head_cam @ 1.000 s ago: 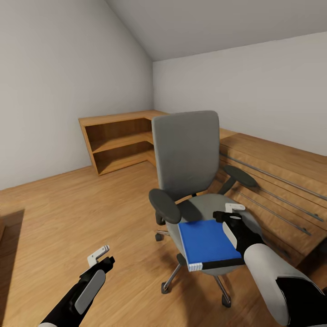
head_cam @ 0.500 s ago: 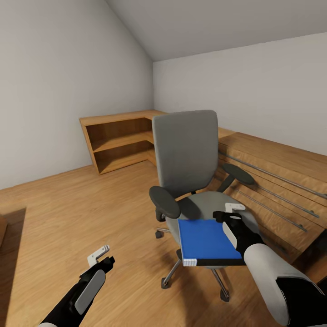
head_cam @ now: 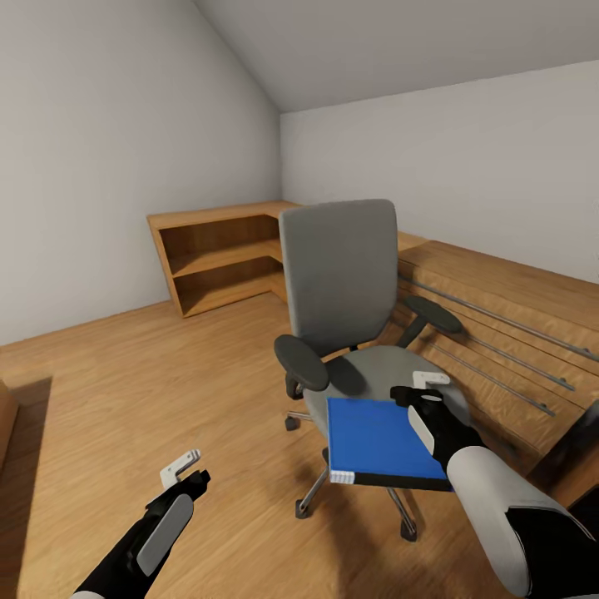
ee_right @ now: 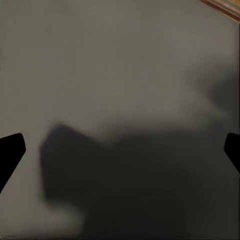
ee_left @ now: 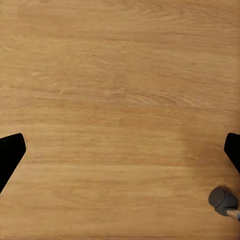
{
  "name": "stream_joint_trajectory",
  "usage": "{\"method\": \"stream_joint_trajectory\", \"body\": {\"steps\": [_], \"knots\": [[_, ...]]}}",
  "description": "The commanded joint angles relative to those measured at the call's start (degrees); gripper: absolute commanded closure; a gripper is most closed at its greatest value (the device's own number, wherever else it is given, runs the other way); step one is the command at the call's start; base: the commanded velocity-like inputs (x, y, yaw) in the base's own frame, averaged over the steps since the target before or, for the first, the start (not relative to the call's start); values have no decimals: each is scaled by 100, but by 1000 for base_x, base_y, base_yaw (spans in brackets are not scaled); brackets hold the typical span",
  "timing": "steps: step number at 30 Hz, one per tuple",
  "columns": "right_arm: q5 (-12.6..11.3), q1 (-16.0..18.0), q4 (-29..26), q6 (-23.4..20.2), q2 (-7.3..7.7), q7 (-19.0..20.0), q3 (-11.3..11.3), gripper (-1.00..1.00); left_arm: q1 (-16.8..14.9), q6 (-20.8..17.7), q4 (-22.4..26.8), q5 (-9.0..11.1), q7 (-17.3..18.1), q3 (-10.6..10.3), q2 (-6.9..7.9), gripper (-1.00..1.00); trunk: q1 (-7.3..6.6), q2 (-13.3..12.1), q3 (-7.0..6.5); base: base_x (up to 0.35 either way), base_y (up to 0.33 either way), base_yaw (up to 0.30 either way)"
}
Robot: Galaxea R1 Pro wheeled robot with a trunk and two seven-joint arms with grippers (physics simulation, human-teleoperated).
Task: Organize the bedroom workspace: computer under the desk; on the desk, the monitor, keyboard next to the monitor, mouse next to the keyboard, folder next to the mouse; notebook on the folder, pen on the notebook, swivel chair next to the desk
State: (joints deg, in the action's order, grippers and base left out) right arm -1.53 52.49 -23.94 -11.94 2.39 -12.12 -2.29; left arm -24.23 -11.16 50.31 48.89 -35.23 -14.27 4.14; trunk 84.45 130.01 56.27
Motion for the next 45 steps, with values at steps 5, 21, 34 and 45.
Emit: {"method": "stream_joint_trajectory", "body": {"steps": [5, 21, 34, 45], "knots": [[-66, -2, 380, -19, -1, -10, -1, -100, -3, -17, 6, 26, -45, -24, 8, -100, -1, 2, 6, -7, 0, 0], [-75, -2, 340, 15, -17, 19, -8, -100, -5, -17, 6, 33, -49, -24, 8, -100, -1, 2, -54, 0, 0, 0], [-75, -2, 304, 16, -13, 26, -16, -100, -5, -17, -78, 29, -53, -24, 8, -100, -1, 2, -169, 0, 0, 0], [-75, -2, 291, 16, -14, 23, -13, -100, -5, -17, -254, 31, -62, -26, 8, -100, -1, 2, -268, 0, 0, 0]]}}
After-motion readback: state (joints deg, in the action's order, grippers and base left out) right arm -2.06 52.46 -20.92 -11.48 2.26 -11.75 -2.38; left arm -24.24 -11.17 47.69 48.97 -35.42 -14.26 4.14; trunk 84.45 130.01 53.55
